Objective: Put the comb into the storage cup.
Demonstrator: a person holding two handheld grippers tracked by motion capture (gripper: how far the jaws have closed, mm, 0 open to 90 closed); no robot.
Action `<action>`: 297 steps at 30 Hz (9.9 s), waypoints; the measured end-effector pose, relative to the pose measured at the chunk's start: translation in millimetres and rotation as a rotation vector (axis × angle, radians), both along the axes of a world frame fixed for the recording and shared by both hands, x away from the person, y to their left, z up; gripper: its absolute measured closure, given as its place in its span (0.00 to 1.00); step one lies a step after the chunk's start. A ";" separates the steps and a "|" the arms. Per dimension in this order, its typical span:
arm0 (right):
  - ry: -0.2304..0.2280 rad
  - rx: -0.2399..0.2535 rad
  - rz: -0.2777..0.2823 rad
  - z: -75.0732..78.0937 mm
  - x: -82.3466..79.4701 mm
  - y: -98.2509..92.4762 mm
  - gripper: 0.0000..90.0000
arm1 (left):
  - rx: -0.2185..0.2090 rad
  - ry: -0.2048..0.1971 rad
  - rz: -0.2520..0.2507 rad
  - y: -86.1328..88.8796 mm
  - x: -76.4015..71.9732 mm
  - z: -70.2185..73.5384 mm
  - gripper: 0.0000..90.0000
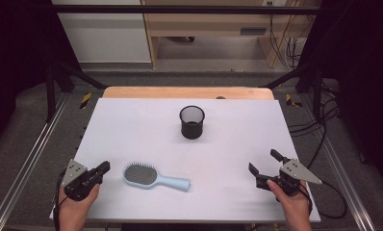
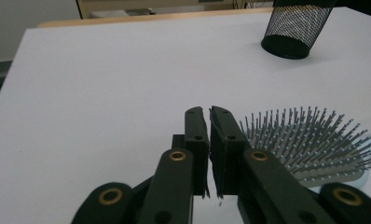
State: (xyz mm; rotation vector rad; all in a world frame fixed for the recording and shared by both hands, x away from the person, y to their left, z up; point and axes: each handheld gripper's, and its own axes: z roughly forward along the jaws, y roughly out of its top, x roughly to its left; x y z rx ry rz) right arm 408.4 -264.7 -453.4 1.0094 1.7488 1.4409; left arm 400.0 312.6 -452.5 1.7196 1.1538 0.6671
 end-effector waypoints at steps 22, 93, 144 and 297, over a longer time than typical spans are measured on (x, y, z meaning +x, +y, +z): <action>-0.005 -0.035 0.024 1.5 -4.0 6.9 0.08 | 0.040 0.142 -0.036 -11.4 21.7 -19.3 1.00; -0.004 -0.085 0.056 2.0 -6.2 17.6 0.08 | 0.244 0.112 -0.173 -92.2 24.9 -24.8 1.00; 0.096 -0.130 0.112 13.0 -14.6 45.1 0.11 | 0.250 0.100 -0.320 -174.0 32.0 -30.2 1.00; 0.247 -0.373 0.268 25.7 16.0 125.6 0.77 | -0.153 -0.244 -0.155 -85.7 -1.7 24.2 0.02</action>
